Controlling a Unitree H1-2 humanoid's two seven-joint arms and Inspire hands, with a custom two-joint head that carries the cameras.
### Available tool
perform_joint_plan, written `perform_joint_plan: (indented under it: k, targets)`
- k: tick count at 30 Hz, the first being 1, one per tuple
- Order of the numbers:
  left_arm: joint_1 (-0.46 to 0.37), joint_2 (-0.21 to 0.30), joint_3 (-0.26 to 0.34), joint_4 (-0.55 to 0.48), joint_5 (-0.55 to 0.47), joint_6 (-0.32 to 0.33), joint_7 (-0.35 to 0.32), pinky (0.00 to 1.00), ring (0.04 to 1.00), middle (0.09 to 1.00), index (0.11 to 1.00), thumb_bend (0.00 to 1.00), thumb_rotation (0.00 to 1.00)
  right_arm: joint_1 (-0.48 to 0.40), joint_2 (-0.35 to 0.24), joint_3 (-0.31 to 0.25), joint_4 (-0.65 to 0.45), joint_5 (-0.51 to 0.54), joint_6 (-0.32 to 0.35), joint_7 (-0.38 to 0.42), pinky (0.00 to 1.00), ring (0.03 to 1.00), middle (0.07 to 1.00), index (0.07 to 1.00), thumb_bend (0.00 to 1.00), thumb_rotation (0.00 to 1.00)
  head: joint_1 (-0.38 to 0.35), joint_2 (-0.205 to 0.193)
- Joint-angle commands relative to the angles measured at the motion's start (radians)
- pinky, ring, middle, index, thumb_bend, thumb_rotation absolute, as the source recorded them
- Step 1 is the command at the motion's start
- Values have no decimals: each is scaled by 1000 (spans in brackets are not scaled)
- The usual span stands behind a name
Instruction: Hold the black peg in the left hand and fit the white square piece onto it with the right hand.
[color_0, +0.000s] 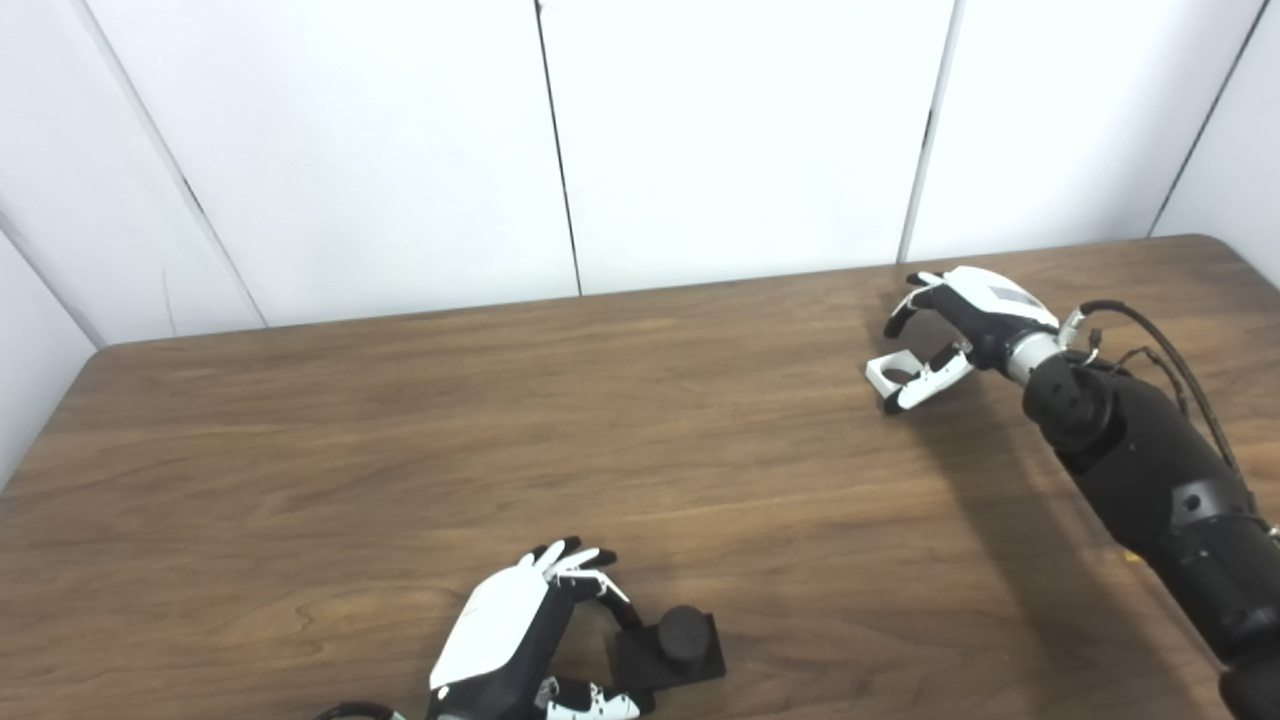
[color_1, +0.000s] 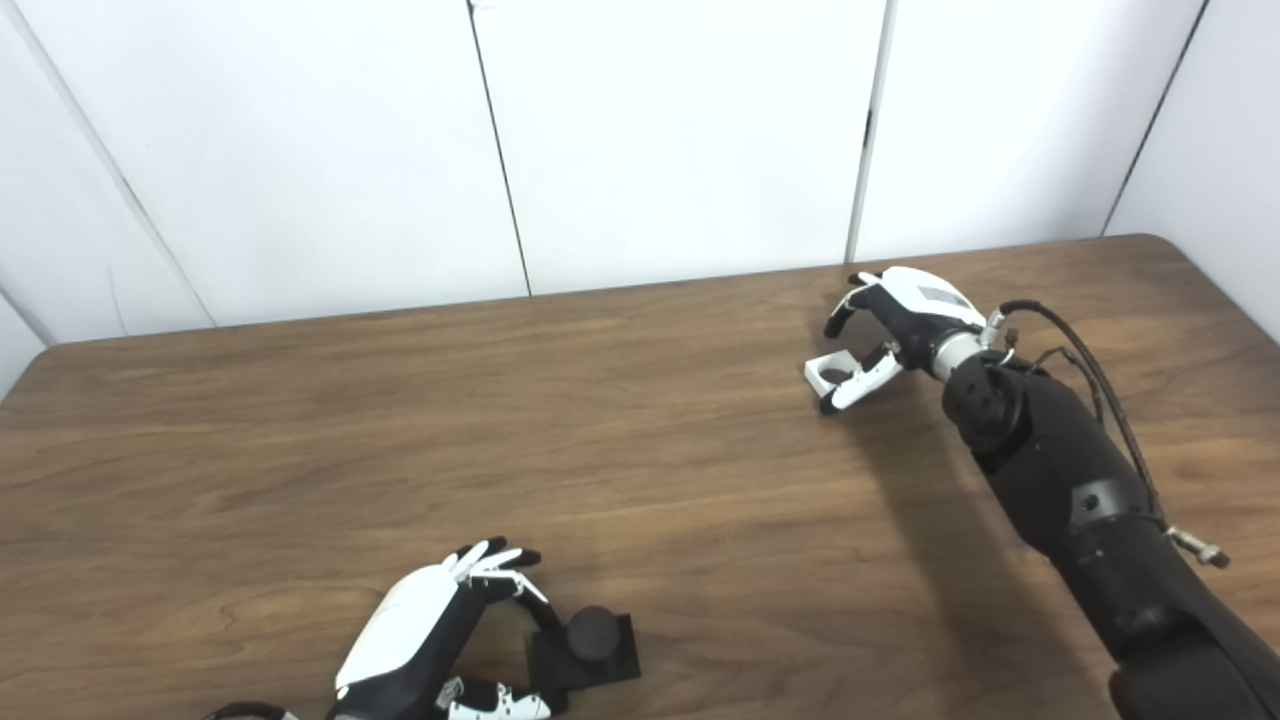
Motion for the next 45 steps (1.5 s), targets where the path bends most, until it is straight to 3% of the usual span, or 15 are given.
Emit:
perform_joint_plan:
  k: [1, 2, 4, 5, 8, 32, 41, 45]
  targets:
    - [-7, 1, -1, -13, 16, -6, -5, 1000, 975, 885, 494, 498, 59, -37, -34, -8, -26, 4, -22, -8, 997, 1000, 945, 609, 873, 211, 0, 2]
    - [-7, 1, 0, -13, 16, -6, -6, 1000, 976, 887, 494, 498, 59, -37, -34, -7, -26, 4, -22, -8, 986, 1000, 938, 595, 867, 210, 0, 2]
    - [-9, 1, 1, -14, 14, -5, -8, 1000, 980, 889, 494, 498, 59, -35, -34, -8, -25, 6, -26, -12, 971, 1000, 930, 525, 637, 170, 0, 2]
    - [-9, 1, 2, -13, 12, -5, -7, 1000, 981, 889, 494, 498, 59, -35, -34, -8, -23, 7, -29, -14, 965, 1000, 927, 509, 582, 160, 0, 2]
    - [-8, -1, 4, -13, 10, -6, -4, 1000, 979, 887, 494, 498, 58, -34, -35, -8, -14, 13, -43, -20, 949, 995, 923, 493, 531, 151, -6, -3]
    - [-10, 3, 1, -13, 22, -9, -8, 1000, 977, 889, 495, 498, 59, -4, -35, -23, -43, 41, -52, -23, 945, 1000, 930, 491, 525, 149, -5, -7]
    - [-5, -2, -1, -16, 26, -6, -9, 1000, 979, 888, 494, 499, 59, 37, -56, -49, -179, 43, -44, -12, 949, 1000, 922, 491, 525, 152, 2, -1]
    - [-3, 0, -1, -14, 24, -9, -7, 1000, 978, 887, 494, 499, 59, 74, -66, -75, -306, 47, -22, 13, 961, 1000, 930, 492, 525, 150, 0, -4]
